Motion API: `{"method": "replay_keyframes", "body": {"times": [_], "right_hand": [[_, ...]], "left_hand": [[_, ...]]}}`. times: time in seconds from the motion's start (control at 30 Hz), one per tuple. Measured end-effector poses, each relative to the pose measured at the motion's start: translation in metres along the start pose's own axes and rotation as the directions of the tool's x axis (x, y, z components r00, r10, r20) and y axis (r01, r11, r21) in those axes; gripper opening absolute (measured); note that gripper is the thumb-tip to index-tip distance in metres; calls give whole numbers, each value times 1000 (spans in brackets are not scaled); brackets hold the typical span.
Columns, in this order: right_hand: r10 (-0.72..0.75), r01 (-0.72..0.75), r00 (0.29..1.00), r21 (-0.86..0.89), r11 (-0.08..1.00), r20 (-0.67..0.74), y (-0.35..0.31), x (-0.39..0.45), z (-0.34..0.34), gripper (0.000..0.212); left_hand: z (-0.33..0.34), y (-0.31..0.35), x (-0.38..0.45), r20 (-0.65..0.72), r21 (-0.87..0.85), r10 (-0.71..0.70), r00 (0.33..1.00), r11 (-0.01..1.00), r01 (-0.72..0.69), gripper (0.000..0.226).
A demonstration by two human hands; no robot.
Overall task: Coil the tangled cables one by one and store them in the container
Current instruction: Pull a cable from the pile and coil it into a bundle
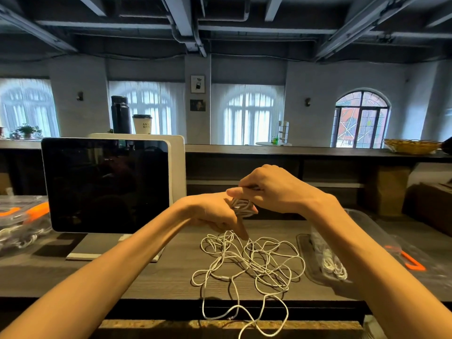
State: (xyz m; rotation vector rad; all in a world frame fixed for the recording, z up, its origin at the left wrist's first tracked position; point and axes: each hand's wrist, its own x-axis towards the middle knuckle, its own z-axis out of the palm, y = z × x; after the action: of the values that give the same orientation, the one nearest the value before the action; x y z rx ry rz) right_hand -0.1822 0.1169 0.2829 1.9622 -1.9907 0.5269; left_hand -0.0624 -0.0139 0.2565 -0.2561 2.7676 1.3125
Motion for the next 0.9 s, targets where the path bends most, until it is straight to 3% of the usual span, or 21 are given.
{"method": "replay_keyframes", "body": {"times": [0.13,0.27,0.4,0.5,0.57,0.67,0.77,0.9], "right_hand": [[-17,-1,997,245,970,72,-2,0,-6,39],[69,-219,958,552,805,279,4,-4,-7,40],[228,-315,949,712,628,219,8,-1,6,41],[316,-279,941,800,531,119,6,2,19,45],[297,-239,950,831,503,93,5,2,21,35],[274,-200,960,807,556,50,6,0,24,22],[341,-201,931,600,774,-127,-1,-2,32,22],[294,-163,912,403,901,-286,-4,-10,41,21]], "left_hand": [[-2,3,-7,74,50,-3,997,999,-1,39],[9,10,-6,14,216,15,1000,976,-17,38],[11,1,-3,-173,-40,215,961,974,-225,46],[13,-2,2,-232,-271,402,886,848,-456,33],[14,-4,4,-262,-387,471,842,748,-539,27],[7,-9,13,-343,-532,408,846,658,-532,26],[-3,-6,18,-341,-688,293,893,570,-449,33],[-7,-6,17,-338,-602,201,920,705,-375,34]]}}
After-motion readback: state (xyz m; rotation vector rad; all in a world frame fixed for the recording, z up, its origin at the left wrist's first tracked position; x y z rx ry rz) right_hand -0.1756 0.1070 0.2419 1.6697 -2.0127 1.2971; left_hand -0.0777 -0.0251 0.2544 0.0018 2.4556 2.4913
